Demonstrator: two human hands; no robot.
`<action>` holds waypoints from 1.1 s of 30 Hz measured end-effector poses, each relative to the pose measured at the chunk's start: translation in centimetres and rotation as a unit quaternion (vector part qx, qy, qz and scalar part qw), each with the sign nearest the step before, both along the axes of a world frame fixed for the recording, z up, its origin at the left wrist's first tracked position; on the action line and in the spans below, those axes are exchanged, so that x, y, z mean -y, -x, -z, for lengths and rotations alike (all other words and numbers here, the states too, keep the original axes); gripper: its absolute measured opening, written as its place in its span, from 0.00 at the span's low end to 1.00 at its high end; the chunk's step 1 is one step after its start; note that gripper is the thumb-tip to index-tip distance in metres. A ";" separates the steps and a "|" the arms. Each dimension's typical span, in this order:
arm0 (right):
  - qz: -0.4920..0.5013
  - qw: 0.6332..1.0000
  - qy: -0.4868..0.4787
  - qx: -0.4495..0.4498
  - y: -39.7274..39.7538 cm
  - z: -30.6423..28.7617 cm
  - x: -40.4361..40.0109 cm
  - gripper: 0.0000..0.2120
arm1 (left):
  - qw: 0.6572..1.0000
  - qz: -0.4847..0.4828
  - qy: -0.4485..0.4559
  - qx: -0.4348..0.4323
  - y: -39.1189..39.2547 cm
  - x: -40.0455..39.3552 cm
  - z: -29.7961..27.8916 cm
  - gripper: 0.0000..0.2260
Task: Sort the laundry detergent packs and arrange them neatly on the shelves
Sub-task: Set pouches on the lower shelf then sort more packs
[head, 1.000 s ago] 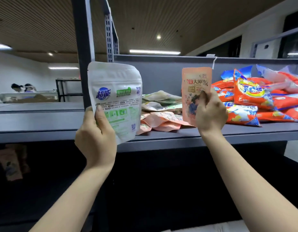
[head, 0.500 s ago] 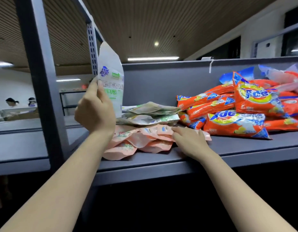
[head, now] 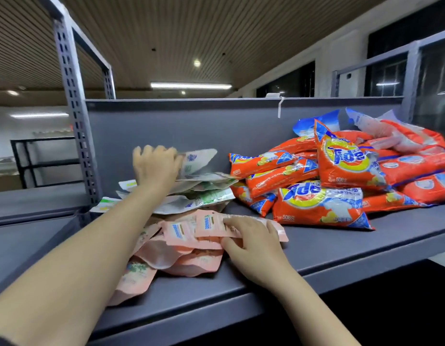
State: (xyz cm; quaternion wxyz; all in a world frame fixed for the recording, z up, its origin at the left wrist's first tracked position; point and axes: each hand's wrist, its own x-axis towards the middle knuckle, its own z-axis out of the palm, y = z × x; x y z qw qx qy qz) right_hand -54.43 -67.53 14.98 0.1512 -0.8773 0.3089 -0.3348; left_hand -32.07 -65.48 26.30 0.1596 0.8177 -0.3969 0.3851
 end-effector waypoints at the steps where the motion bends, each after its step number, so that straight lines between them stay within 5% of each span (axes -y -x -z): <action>1: 0.000 1.000 -0.001 0.003 0.0 0.0 0.1 0.19 | 0.997 -0.006 -0.058 -0.050 -0.2 0.6 0.3 0.20; 5: 0.000 1.000 0.000 0.000 0.1 0.2 0.1 0.19 | 0.963 0.004 -0.169 -0.211 -1.0 1.5 1.4 0.29; 9: -0.005 1.000 0.000 0.007 0.2 0.1 -0.1 0.19 | 0.983 0.019 -0.061 -0.173 -0.8 0.6 1.4 0.22; 15: -0.004 0.999 0.011 0.049 0.7 -0.3 -0.6 0.17 | 0.983 0.030 -0.024 -0.177 1.6 -2.8 1.7 0.15; 33: -0.047 0.995 0.044 0.082 3.2 1.6 -8.2 0.14 | 0.975 0.098 0.132 -0.149 13.2 -20.9 8.7 0.10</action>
